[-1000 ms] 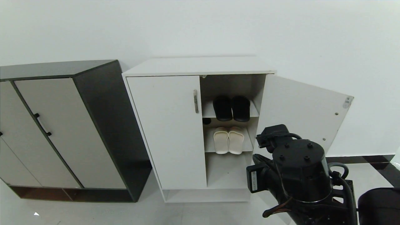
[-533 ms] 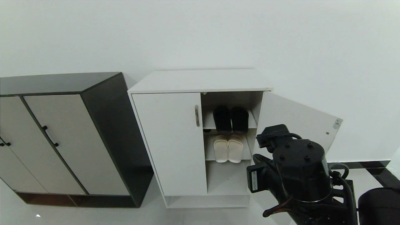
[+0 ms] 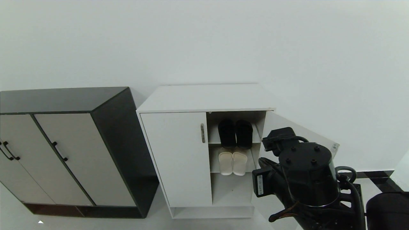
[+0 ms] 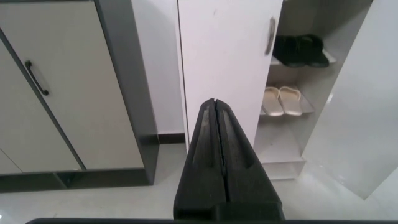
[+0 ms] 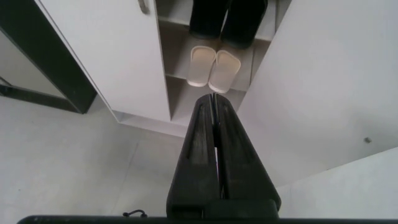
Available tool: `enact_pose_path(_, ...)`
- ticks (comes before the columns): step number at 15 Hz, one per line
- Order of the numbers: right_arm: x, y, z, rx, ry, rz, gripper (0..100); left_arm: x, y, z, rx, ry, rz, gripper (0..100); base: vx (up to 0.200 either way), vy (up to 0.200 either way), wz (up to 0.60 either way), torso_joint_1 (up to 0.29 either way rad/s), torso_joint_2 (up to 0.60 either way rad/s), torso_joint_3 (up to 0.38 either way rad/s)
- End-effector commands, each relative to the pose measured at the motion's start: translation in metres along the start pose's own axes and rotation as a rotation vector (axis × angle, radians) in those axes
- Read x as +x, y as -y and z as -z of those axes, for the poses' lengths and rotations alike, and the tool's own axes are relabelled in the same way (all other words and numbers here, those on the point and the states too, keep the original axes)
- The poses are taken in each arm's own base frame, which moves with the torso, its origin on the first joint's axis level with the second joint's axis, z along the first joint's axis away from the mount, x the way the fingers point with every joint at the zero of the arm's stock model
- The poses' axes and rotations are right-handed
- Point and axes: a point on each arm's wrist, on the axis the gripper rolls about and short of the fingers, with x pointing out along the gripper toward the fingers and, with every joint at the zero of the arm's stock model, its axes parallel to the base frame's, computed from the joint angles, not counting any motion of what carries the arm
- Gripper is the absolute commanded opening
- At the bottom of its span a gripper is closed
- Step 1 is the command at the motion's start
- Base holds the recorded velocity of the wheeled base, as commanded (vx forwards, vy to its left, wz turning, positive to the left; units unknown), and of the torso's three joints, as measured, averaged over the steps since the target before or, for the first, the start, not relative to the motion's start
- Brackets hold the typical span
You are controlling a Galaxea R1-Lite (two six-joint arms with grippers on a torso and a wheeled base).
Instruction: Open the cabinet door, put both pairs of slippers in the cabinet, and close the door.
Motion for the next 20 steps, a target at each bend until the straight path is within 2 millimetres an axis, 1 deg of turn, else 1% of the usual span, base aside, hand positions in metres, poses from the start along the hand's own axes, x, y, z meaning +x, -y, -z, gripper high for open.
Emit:
enact_pose_path(1,0.0001,-0.0001,0.0012,-0.002,-0.003,0.000,0,0.0000,0.0000,0.0000,0.000,0.000,0.000,0,0.000,0.000,0.00,0.232,-0.55,-0.315)
enact_pose_path(3,-0.0005,0.0003,0.0013,-0.002,-0.006,-0.014,0,0.0001,0.0000,0.0000,0.000,-0.001,0.000,0,0.000,0.000,0.00,0.227,-0.54,-0.293)
enact_pose_path(5,-0.0005,0.0003,0.0013,-0.003,-0.006,-0.014,0,0.0000,0.0000,-0.0001,0.000,0.002,0.000,0,0.000,0.000,0.00,0.097,-0.21,-0.125)
enact_pose_path(12,-0.0002,0.0005,0.0047,-0.011,-0.018,-0.023,0,0.0001,-0.0001,0.0000,0.000,-0.001,-0.002,0,0.000,0.000,0.00,0.010,-0.02,-0.011)
enact_pose_path(19,0.0021,0.0036,0.0032,-0.007,-0.016,-0.010,0,0.0000,-0.0001,0.0000,-0.002,0.000,-0.002,0,0.000,0.000,-0.60,0.007,0.00,0.000)
enact_pose_path(20,0.0047,0.0070,0.0015,-0.004,-0.014,0.002,0,0.0000,-0.0001,0.0000,-0.002,0.000,-0.002,0,0.000,0.000,0.00,0.000,0.00,0.000)
